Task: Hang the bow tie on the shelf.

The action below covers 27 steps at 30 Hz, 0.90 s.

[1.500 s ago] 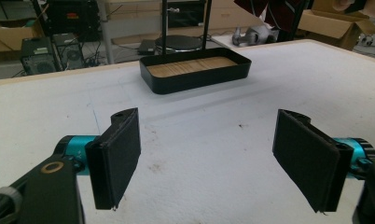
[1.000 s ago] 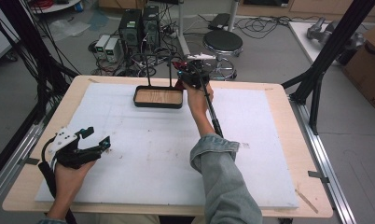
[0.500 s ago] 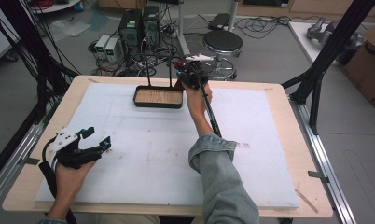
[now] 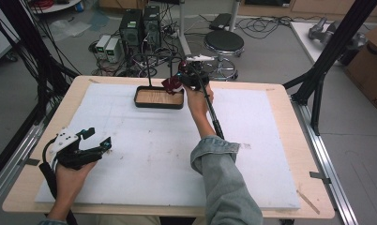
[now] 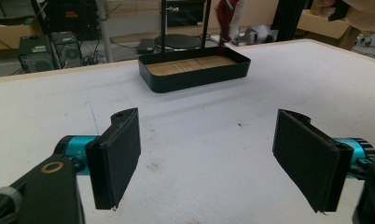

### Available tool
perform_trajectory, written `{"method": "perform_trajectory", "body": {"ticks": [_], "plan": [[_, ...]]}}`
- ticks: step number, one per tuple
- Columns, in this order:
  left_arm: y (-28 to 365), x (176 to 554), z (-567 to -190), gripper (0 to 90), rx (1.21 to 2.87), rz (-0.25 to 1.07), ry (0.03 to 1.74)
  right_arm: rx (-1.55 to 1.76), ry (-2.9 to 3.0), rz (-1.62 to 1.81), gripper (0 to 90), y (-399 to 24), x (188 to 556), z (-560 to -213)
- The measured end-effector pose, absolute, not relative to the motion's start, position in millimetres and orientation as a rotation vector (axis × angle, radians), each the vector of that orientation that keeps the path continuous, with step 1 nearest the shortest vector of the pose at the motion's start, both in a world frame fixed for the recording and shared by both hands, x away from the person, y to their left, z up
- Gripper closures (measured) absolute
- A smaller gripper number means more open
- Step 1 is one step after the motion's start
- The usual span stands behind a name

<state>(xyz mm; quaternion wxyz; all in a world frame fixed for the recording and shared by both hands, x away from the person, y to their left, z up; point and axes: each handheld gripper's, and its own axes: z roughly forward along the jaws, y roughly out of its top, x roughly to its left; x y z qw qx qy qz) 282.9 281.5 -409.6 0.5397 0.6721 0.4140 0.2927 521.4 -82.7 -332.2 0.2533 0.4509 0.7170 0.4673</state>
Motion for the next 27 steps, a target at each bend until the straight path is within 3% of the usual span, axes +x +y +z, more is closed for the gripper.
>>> {"method": "perform_trajectory", "body": {"ticks": [12, 27], "plan": [[281, 282, -410, 23.8, 1.601, 0.699, 0.988, 1.223, 1.965, 1.339, 49.1, -107, 508, -321], [280, 283, -410, 23.8, 1.606, 0.703, 0.984, 1.19, 1.875, 1.46, 25.2, -142, 486, -292]]}}
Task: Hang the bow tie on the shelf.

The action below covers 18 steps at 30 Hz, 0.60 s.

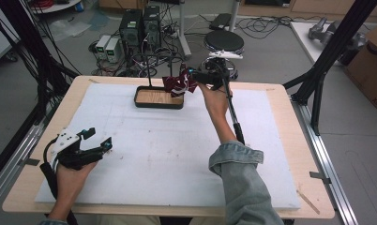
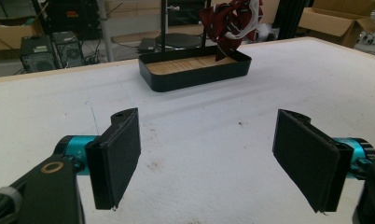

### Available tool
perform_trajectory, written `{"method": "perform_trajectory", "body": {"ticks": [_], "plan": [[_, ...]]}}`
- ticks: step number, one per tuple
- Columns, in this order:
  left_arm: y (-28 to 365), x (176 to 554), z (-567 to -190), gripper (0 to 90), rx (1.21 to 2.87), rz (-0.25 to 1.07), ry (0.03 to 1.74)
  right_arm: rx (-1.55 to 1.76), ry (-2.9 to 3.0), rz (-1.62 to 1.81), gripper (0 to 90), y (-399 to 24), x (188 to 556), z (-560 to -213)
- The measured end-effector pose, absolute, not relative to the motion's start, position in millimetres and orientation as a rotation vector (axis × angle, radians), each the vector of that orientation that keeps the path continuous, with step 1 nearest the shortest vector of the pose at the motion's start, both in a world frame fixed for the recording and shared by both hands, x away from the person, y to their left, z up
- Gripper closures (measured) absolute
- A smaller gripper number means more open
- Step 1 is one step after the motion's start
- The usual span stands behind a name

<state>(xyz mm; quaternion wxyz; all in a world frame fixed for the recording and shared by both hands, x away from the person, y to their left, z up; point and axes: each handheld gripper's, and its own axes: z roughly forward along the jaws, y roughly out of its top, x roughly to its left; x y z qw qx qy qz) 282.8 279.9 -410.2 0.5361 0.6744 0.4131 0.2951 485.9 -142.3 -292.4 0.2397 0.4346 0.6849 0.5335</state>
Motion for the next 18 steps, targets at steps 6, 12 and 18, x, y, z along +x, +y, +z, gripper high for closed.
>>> {"method": "perform_trajectory", "body": {"ticks": [6, 12, 18], "plan": [[280, 282, -410, 23.8, 1.605, 0.705, 0.98, 1.17, 1.778, 1.494, 17.7, -164, 469, -283], [281, 282, -410, 23.8, 1.606, 0.71, 0.984, 1.132, 1.726, 1.478, 13.3, -190, 450, -276], [280, 280, -410, 23.7, 1.608, 0.715, 0.984, 1.127, 1.7, 1.475, 11.5, -218, 430, -273]]}}
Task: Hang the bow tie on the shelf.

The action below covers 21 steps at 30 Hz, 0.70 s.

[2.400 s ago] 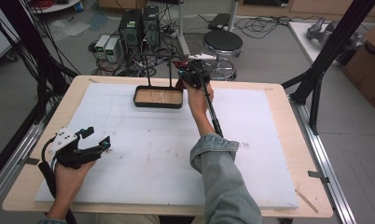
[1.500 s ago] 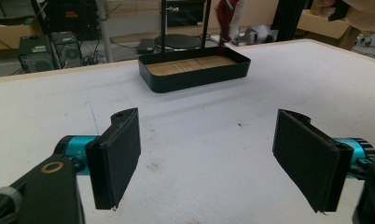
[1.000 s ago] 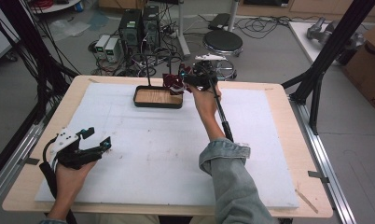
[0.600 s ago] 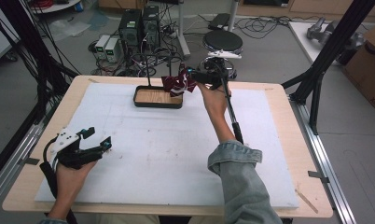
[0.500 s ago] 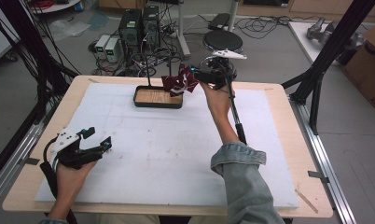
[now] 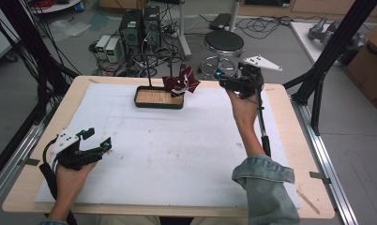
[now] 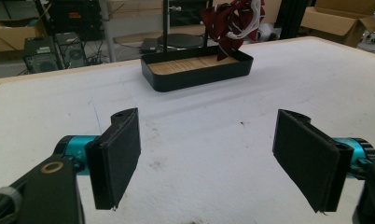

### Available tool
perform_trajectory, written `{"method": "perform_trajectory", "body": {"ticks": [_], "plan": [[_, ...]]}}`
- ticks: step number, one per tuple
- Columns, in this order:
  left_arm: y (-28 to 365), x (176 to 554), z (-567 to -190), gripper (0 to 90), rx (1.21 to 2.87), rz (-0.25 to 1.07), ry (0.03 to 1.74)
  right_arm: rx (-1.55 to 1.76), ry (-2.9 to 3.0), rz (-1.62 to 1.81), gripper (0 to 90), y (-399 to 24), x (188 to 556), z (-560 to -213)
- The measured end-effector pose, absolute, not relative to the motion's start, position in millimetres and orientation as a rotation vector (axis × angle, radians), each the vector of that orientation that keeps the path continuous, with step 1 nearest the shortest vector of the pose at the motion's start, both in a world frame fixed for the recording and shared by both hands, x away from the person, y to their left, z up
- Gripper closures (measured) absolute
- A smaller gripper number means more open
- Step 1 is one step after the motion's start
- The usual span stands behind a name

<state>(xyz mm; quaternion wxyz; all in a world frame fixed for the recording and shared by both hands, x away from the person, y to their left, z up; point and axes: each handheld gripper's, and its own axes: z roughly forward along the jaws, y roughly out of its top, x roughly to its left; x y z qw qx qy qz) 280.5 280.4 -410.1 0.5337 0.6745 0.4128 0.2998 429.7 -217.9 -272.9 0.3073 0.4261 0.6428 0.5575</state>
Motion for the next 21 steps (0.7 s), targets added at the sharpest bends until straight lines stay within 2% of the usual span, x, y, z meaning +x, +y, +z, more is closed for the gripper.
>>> {"method": "perform_trajectory", "body": {"ticks": [11, 21], "plan": [[283, 280, -410, 23.8, 1.606, 0.721, 0.989, 1.065, 1.586, 1.511, 11.0, -255, 387, -267], [284, 280, -410, 23.7, 1.605, 0.724, 0.993, 1.052, 1.524, 1.548, 11.0, -283, 348, -281]]}}
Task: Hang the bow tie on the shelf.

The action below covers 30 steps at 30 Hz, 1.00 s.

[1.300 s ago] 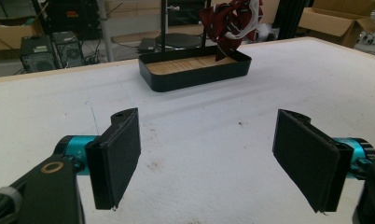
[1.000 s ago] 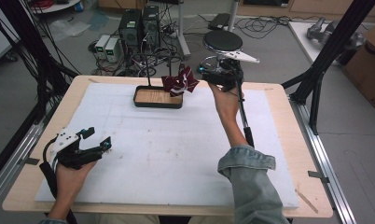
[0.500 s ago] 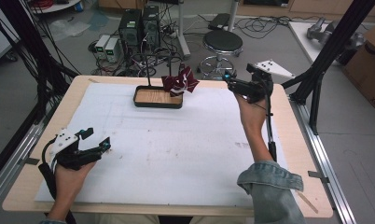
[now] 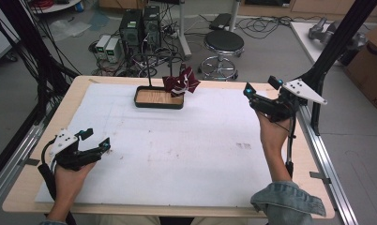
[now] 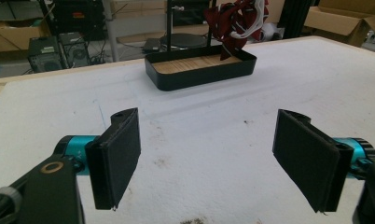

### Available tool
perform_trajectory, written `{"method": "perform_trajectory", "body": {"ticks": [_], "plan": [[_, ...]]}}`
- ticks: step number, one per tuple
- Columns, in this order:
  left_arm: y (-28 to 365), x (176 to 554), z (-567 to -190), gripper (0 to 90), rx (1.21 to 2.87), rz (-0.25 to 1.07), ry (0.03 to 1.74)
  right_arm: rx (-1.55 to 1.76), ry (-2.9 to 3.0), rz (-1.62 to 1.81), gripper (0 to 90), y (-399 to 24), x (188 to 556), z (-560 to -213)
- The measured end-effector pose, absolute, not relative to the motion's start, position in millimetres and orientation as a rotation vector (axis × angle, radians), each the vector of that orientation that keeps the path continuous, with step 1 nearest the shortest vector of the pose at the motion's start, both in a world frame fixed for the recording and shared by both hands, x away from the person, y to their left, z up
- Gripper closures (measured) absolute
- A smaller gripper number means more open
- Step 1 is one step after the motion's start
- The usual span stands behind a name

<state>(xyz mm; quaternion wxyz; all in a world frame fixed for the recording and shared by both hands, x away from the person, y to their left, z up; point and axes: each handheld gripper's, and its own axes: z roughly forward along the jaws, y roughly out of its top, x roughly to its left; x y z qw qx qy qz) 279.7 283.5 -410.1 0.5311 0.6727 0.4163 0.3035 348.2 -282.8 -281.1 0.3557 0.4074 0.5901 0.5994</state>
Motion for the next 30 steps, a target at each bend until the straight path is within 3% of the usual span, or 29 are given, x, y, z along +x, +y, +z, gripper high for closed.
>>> {"method": "perform_trajectory", "body": {"ticks": [30], "plan": [[282, 280, -413, 23.7, 1.617, 0.735, 1.007, 1.035, 1.414, 1.547, 11.0, -319, 268, -381]]}}
